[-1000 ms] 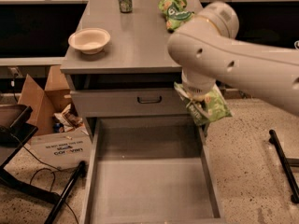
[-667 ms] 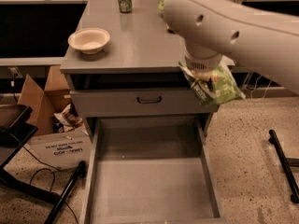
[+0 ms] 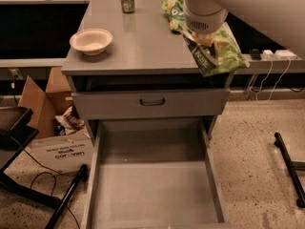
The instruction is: Pick green jalapeno chip bag from middle drawer and place on counter
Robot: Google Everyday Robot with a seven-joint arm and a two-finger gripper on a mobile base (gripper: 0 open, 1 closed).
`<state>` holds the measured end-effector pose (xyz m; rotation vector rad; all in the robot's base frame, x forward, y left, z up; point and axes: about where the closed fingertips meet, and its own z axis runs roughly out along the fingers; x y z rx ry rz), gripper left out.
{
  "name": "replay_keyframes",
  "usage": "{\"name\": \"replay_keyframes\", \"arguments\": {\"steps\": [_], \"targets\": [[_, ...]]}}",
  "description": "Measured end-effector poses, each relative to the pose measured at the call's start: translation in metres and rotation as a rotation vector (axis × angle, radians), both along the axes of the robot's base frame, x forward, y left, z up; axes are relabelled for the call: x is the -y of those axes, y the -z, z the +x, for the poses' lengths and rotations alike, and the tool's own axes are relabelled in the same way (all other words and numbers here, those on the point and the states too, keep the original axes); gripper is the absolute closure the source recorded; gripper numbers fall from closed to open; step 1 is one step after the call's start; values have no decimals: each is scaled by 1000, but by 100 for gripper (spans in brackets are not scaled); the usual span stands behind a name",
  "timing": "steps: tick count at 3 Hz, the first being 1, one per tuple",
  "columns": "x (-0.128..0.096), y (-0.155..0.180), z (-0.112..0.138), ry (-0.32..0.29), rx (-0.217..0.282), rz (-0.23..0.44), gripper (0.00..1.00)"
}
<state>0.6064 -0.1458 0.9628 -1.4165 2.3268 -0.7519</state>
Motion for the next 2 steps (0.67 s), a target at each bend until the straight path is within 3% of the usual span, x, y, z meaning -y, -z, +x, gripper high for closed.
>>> {"name": "replay_keyframes", "arguments": {"steps": [2], "targets": [[-48,-31,71,-169,212,144,100]]}}
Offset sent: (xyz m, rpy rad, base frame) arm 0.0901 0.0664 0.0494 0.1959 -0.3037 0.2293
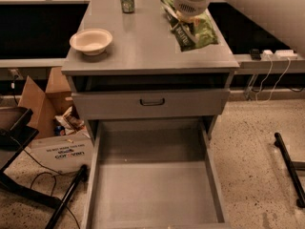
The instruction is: Pick green jalapeno chip bag from middle drawer and place on counter
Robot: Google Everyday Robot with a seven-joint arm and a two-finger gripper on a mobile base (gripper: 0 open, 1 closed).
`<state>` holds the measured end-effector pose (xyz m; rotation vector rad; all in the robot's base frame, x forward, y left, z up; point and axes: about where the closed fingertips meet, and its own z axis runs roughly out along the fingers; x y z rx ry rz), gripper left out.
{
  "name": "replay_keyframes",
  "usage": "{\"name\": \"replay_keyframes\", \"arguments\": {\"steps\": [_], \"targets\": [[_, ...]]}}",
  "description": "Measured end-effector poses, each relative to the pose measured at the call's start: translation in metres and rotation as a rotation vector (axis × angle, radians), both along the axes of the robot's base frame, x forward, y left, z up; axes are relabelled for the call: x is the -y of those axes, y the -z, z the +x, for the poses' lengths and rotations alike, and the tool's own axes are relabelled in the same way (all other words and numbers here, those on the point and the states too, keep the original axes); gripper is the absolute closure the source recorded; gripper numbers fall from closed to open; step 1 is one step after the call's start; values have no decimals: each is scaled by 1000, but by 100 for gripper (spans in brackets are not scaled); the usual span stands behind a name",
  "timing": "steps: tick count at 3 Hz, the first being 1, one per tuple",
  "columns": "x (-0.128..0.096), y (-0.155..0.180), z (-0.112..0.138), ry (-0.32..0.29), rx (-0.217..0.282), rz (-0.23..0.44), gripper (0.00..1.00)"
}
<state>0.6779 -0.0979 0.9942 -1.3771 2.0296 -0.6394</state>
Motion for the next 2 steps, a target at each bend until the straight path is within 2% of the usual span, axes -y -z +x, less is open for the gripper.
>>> {"name": "replay_keyframes", "arguments": {"steps": [1,2], "targets": [[-12,2,21,-33,48,48,100],[-15,22,49,-34,68,82,100]]}}
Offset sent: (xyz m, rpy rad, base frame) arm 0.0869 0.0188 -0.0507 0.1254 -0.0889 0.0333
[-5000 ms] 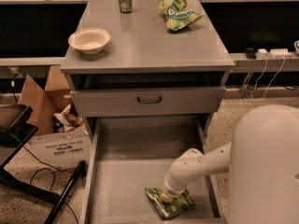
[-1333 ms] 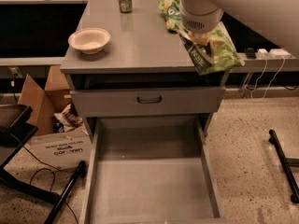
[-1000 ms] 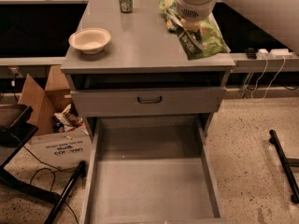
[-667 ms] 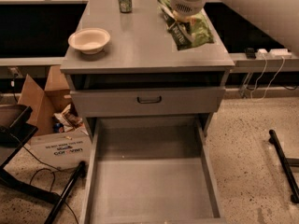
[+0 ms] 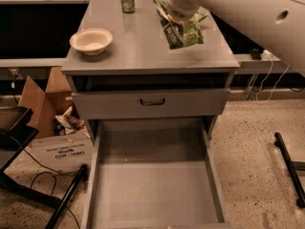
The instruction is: Pick green jalapeno chip bag from middle drawer and place on counter
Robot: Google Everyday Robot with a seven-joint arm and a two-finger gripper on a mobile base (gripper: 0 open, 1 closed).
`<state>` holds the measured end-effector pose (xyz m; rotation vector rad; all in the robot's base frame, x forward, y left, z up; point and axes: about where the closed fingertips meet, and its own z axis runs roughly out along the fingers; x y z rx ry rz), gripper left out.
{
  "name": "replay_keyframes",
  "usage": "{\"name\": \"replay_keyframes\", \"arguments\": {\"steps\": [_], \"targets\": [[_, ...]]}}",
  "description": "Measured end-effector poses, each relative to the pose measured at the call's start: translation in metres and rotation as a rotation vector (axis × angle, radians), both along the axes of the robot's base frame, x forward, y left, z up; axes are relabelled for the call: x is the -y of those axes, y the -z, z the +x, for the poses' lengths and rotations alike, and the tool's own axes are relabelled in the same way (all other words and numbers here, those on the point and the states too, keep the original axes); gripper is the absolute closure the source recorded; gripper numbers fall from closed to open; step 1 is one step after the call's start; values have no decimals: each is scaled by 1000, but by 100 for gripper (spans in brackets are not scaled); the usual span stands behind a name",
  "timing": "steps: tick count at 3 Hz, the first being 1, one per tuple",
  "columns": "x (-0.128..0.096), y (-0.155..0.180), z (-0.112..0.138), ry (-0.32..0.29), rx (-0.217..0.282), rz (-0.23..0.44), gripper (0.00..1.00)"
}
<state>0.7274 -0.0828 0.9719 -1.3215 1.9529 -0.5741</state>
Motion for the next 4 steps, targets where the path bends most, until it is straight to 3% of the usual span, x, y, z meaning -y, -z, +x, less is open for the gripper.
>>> {"name": "replay_keyframes", "arguments": {"steps": [1,2,3,4], "targets": [[0,31,31,30,4,15,100],[5,61,55,111,21,10,100],[8,62,58,151,30,36,84],[8,62,58,151,30,36,61]]}}
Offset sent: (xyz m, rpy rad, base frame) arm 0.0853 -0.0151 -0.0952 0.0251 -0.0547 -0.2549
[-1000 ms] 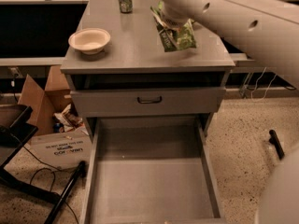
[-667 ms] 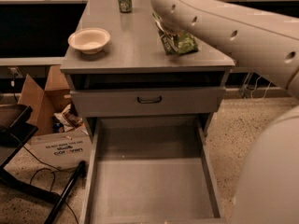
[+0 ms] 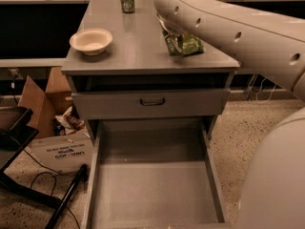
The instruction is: Pick green jalapeno chip bag from middle drawer and place on counter
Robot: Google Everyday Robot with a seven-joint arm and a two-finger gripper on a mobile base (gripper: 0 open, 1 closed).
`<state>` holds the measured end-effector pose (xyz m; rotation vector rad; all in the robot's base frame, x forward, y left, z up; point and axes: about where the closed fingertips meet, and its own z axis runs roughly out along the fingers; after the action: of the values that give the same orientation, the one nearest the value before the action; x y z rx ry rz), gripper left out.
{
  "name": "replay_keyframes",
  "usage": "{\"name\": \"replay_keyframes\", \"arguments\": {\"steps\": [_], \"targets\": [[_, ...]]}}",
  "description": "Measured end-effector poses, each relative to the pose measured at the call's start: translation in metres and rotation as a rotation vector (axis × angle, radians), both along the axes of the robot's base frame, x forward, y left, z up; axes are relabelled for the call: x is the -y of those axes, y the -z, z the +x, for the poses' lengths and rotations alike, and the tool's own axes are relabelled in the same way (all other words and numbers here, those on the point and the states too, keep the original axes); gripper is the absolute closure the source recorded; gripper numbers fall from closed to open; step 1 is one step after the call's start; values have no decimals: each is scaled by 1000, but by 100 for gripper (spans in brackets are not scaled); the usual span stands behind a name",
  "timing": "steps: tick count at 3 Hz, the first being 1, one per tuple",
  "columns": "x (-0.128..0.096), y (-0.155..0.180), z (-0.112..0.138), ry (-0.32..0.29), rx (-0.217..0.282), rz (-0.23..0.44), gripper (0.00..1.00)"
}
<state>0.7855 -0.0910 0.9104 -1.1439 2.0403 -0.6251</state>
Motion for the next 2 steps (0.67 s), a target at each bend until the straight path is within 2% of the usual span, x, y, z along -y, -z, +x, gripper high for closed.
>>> {"name": "replay_keyframes", "arguments": {"steps": [2], "targets": [[0,0,0,0,0,0,15]]}}
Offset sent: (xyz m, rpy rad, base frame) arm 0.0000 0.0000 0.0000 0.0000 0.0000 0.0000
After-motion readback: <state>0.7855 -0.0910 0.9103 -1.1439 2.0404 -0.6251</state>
